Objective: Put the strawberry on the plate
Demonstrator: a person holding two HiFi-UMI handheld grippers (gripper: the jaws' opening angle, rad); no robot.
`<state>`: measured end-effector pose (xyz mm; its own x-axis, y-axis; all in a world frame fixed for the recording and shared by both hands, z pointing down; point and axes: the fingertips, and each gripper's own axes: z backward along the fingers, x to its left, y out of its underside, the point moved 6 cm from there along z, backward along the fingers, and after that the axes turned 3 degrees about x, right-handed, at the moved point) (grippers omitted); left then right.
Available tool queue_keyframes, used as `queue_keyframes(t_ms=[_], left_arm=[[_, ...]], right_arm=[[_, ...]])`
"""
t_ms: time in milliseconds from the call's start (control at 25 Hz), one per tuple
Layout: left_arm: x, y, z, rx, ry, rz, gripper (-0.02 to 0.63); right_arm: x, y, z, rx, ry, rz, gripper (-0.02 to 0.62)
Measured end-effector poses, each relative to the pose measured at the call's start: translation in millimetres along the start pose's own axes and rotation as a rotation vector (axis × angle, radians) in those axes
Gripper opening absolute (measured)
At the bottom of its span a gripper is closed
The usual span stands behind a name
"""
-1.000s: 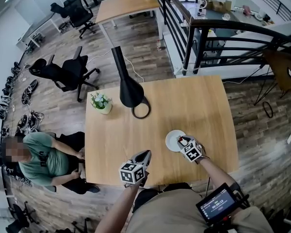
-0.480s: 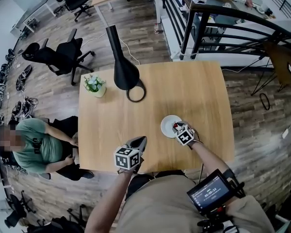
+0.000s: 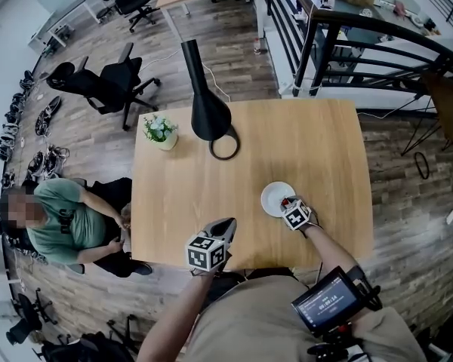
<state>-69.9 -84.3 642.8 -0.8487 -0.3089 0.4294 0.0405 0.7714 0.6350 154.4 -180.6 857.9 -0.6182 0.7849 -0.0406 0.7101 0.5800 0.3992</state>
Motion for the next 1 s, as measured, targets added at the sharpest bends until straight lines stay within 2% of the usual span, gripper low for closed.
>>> queue_keyframes(t_ms=[200, 520, 640, 800, 1000], left_arm=[[1, 3, 12, -0.011, -0.012, 0.002, 0.002], [3, 12, 24, -0.018, -0.01, 0.041, 0.002], [2, 11, 31, -0.04, -0.004, 0.058, 0.002], [-4, 12, 41, -0.099, -0.002, 0.09, 0.002], [1, -4, 56, -0.216, -0.003, 0.108, 0.002]], right_arm=[[4, 1, 2, -0.034, 0.016, -0.003, 0.133], [-4, 4, 22, -0.162, 0.033, -0.114, 0.134], [-6, 2, 50, -0.249, 0.058, -0.16, 0.133], [-8, 7, 103, -0.385, 0.155, -0.196, 0.133], [-11, -24, 188, -0.613, 0.217, -0.248, 0.133]])
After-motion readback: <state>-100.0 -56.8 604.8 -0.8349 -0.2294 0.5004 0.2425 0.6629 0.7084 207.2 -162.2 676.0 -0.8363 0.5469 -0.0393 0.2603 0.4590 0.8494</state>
